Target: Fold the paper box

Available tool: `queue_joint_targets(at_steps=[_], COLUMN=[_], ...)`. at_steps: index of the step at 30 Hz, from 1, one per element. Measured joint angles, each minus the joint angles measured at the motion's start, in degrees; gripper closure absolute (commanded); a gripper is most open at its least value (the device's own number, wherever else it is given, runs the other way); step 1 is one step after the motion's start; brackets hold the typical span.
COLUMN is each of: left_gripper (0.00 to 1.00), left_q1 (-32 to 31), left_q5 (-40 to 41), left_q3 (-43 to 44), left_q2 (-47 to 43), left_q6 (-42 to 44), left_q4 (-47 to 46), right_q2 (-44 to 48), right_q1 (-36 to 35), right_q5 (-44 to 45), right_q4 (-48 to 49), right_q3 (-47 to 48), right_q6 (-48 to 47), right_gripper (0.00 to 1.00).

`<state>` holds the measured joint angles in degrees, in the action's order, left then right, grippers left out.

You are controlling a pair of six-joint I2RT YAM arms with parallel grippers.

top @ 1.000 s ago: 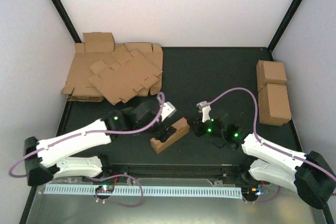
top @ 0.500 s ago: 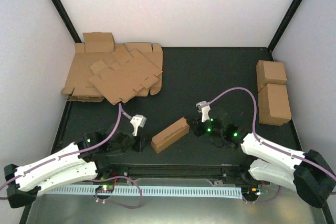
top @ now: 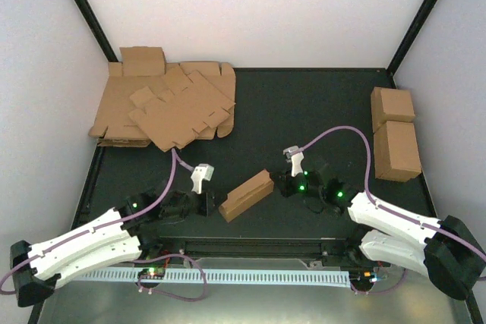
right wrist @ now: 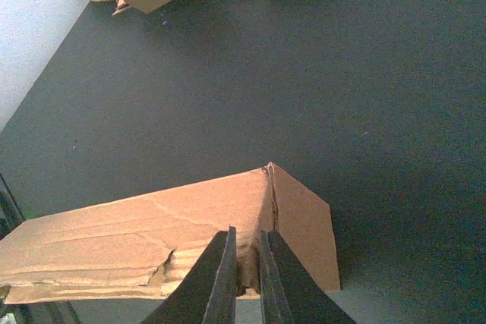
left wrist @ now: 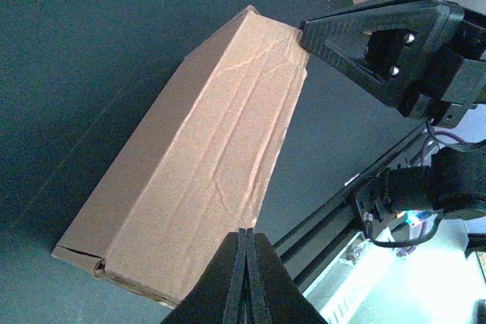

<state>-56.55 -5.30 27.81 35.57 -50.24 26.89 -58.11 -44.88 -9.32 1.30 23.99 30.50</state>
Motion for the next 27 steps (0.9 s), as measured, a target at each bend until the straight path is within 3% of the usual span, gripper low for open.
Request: queue_joint_targets(at_steps=[13,27], left_gripper=[0.98,0.98], left_q1=[0.37,0.37], left_q5=[-6.40,-9.25], left_q3=[-8.61,-5.31], left_q2=[2.40,-0.44], left_q6=[-2.56,-2.45], left_q4=[-10.08,-7.28], right_q2=[-0.20,-1.49], right_q1=[-0.09,-0.09], right_q5=[-0.13,-0.17], right_q4=[0.17,0.66], right_q3=[0.00,0.55], right_q6=[0.02,0.00], right_gripper=[0.88,0.88])
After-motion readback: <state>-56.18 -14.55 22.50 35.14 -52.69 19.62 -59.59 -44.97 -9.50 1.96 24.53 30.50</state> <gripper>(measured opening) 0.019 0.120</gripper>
